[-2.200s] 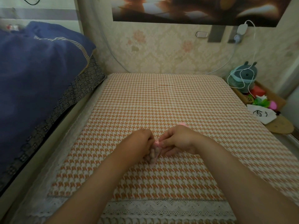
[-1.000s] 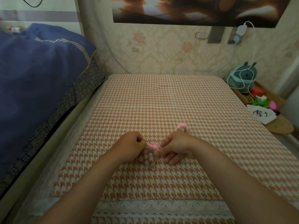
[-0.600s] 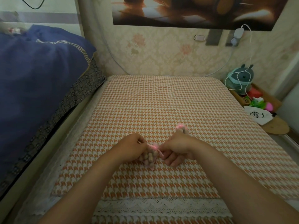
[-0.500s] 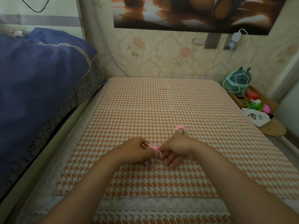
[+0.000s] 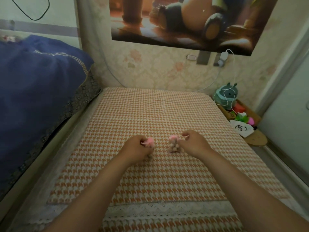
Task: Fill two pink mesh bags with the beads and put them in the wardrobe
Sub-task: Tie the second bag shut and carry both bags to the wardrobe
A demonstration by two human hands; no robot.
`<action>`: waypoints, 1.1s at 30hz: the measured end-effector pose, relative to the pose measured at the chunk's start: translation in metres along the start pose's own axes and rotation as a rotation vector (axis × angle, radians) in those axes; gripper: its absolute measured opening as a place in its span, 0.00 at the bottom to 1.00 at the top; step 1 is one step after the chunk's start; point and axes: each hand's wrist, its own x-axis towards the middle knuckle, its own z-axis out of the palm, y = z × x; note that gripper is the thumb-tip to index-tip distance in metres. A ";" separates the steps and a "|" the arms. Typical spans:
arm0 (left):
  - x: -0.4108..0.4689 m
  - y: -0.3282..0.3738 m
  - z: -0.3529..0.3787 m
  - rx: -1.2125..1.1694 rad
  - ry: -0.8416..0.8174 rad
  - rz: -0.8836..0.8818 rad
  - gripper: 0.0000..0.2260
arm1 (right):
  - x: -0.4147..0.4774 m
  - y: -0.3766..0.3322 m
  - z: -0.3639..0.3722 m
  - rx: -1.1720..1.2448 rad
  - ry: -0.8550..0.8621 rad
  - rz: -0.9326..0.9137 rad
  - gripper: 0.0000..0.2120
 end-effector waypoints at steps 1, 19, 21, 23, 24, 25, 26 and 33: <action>0.003 0.001 0.001 -0.039 0.020 -0.005 0.10 | 0.004 0.002 0.001 -0.027 -0.024 0.002 0.34; 0.158 0.035 0.045 -0.135 -0.022 -0.015 0.13 | 0.143 0.018 0.000 0.250 -0.263 0.024 0.13; 0.169 0.056 0.044 -0.154 -0.020 -0.001 0.11 | 0.154 0.020 -0.021 0.297 -0.225 -0.014 0.14; 0.172 0.087 0.043 -0.211 -0.043 0.000 0.12 | 0.153 0.022 -0.049 0.338 -0.168 -0.001 0.11; 0.171 0.106 0.041 -0.227 -0.057 0.006 0.14 | 0.150 0.022 -0.066 0.355 -0.143 0.009 0.12; 0.169 0.128 0.040 -0.242 -0.075 0.014 0.14 | 0.145 0.021 -0.085 0.379 -0.126 0.014 0.14; 0.166 0.150 0.040 -0.252 -0.098 0.032 0.13 | 0.139 0.020 -0.106 0.398 -0.115 0.015 0.15; 0.137 0.349 0.048 -0.224 -0.288 0.069 0.09 | 0.087 0.018 -0.294 0.513 0.073 0.080 0.23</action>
